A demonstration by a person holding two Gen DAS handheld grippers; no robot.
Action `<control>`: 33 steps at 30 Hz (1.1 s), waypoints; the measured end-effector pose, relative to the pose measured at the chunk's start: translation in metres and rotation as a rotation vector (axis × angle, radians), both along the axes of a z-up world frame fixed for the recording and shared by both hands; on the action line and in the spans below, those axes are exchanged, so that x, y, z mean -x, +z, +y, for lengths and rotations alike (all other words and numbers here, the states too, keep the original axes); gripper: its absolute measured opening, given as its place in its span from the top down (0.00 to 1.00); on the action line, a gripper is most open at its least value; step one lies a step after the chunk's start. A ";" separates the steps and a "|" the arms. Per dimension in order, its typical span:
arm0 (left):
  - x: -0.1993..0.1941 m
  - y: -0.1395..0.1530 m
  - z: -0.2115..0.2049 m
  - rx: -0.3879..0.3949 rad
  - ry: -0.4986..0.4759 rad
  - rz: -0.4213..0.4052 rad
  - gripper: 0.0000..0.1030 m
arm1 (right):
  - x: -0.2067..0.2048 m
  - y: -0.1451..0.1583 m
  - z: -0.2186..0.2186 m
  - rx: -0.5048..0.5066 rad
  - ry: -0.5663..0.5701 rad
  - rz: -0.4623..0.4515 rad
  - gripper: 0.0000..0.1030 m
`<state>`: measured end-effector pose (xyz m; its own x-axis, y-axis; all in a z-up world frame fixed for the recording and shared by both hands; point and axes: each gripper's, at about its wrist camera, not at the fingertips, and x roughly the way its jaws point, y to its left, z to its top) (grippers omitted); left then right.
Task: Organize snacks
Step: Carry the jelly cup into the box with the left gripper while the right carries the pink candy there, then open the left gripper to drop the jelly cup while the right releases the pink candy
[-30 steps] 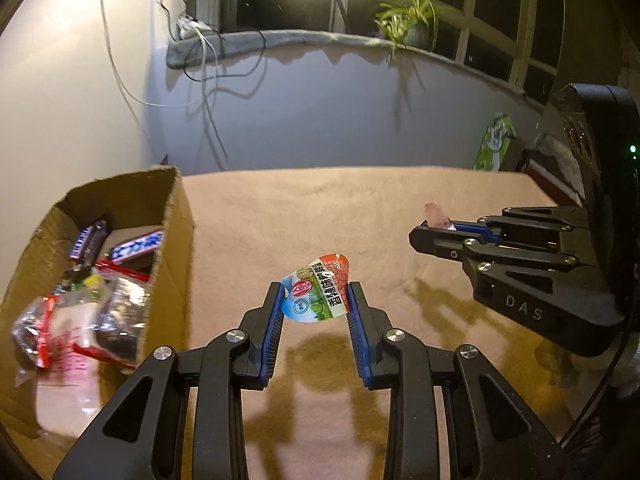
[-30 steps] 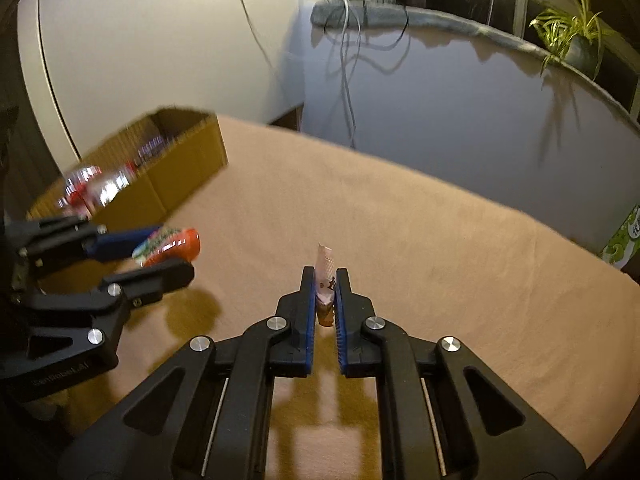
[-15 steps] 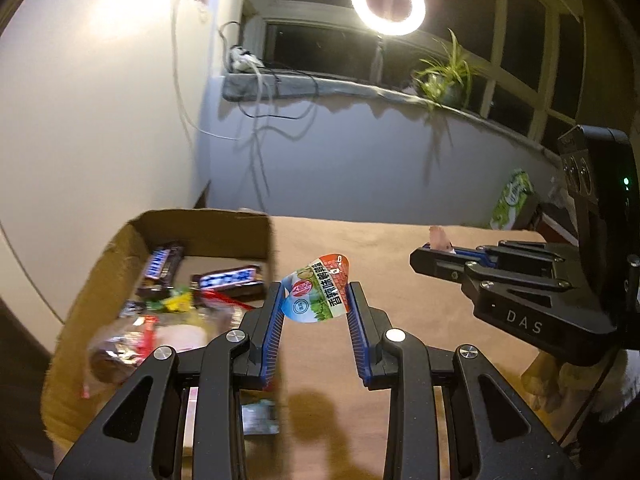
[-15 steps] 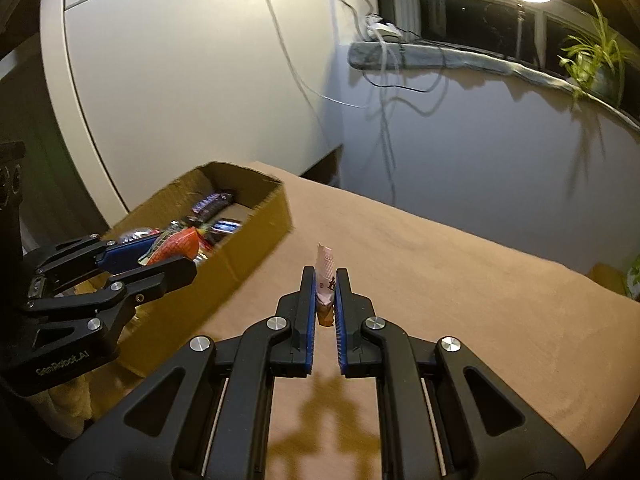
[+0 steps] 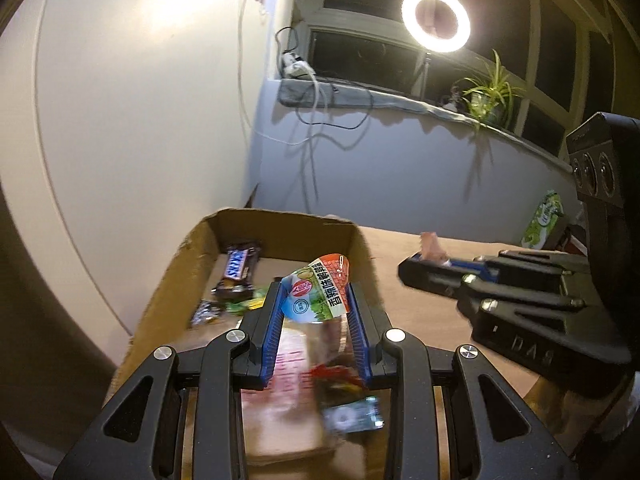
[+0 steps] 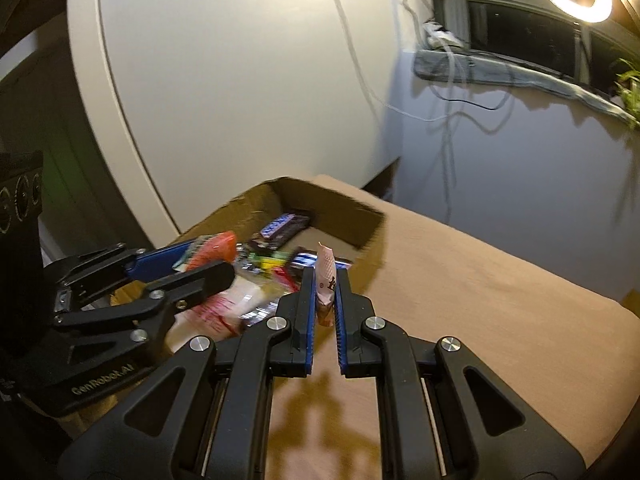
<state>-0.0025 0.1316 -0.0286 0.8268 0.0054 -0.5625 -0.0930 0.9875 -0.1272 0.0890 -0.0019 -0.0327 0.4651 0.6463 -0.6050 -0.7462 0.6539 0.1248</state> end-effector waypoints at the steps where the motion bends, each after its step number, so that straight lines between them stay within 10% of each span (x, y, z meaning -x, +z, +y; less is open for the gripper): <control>1: 0.001 0.000 0.003 0.000 0.008 0.000 0.71 | 0.001 -0.001 0.004 0.003 0.011 0.001 0.92; 11: 0.010 0.000 0.025 0.009 0.063 -0.005 0.65 | 0.013 -0.012 0.040 0.033 0.081 -0.007 0.85; 26: 0.019 0.009 0.036 0.026 0.086 -0.029 0.62 | 0.013 -0.003 0.027 -0.019 0.061 0.004 0.38; 33: 0.024 0.010 0.032 0.025 0.081 -0.034 0.62 | 0.012 0.008 0.001 -0.076 0.035 0.018 0.37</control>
<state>-0.0260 0.1640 -0.0186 0.8427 0.0595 -0.5352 -0.1676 0.9735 -0.1557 0.0775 -0.0009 -0.0246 0.4311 0.7061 -0.5618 -0.7658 0.6155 0.1861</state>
